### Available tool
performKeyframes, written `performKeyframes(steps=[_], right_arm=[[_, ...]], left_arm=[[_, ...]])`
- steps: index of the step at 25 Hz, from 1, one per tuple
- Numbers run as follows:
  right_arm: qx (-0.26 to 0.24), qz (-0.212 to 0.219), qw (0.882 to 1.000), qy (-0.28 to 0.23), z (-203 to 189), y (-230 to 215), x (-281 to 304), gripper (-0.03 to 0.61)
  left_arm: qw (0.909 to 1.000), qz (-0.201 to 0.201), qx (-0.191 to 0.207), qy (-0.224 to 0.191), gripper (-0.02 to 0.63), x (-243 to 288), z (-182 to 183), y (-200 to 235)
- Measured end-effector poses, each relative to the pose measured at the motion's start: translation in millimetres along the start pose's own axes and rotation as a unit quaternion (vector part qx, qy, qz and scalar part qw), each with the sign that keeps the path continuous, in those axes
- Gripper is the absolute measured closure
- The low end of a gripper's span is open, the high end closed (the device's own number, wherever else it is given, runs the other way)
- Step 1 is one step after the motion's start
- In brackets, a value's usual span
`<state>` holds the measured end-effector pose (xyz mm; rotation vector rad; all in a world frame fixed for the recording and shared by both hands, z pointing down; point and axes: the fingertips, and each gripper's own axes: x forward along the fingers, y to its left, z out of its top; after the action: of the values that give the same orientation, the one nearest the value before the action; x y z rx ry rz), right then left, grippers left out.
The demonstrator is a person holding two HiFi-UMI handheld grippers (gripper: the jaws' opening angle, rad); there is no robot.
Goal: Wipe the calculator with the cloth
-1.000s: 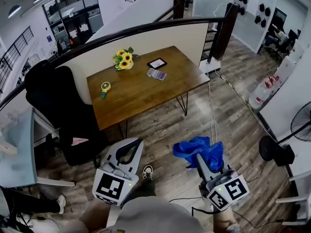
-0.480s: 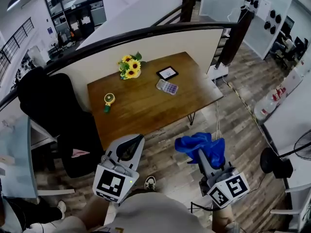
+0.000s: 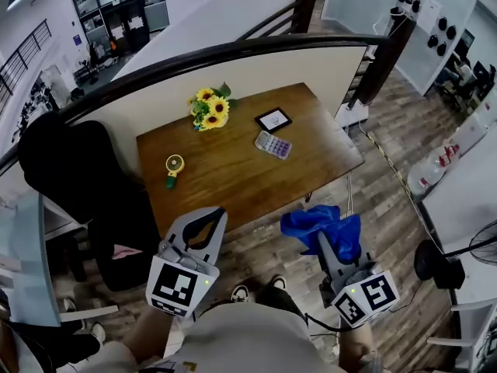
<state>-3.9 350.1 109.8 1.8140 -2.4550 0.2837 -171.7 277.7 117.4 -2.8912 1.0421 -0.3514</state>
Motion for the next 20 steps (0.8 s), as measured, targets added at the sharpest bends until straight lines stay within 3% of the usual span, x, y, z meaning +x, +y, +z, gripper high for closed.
performKeyframes(steps=[8,20], right_arm=[[-0.001,-0.01,1.0,-0.003,4,-47,31,0.48],[-0.013,0.06,0.998,0.018,16,-146,121,0.48]], left_arm=[[0.9999,0.003,0.007,-0.013,0.611,48,11,17],[0.9984,0.056,0.002,0.011,0.611,158,20,43]])
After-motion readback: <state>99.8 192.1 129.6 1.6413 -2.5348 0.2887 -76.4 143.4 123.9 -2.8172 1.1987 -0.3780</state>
